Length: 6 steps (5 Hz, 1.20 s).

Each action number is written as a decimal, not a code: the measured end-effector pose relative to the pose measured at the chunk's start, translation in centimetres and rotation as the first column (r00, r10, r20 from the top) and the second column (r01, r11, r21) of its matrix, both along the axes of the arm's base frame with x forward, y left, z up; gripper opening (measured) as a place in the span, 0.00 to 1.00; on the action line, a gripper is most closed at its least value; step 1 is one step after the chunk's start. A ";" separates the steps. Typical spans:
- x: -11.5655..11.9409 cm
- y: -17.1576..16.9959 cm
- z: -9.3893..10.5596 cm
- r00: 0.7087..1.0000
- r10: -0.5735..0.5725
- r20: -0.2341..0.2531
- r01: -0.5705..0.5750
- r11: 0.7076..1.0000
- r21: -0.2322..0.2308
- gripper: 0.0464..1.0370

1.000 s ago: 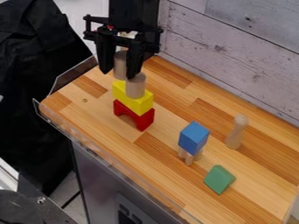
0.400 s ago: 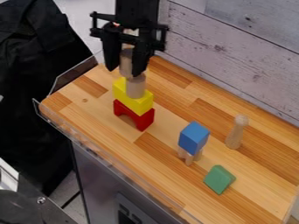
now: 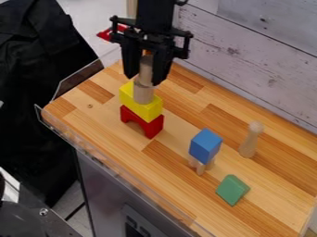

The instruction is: Put the cylinder from the top of blue cube, to the top of other cylinder

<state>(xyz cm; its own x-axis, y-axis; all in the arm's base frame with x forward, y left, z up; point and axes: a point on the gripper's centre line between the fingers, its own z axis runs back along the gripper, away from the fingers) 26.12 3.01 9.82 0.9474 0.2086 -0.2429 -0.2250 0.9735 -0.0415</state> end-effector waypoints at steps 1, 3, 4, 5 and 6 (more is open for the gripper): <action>0.0 0.0 -0.3 1.000 0.004 -0.013 -0.004 1.000 -0.005 0.48; -0.2 0.5 -0.4 1.000 0.021 -0.020 -0.021 1.000 -0.007 0.48; -0.2 0.7 -0.4 0.999 0.025 -0.021 -0.026 1.000 -0.011 0.48; -0.2 0.9 -0.3 0.999 0.028 -0.019 -0.029 1.000 -0.012 0.48; -0.2 0.9 -0.2 0.999 0.027 -0.019 -0.028 1.000 -0.014 0.48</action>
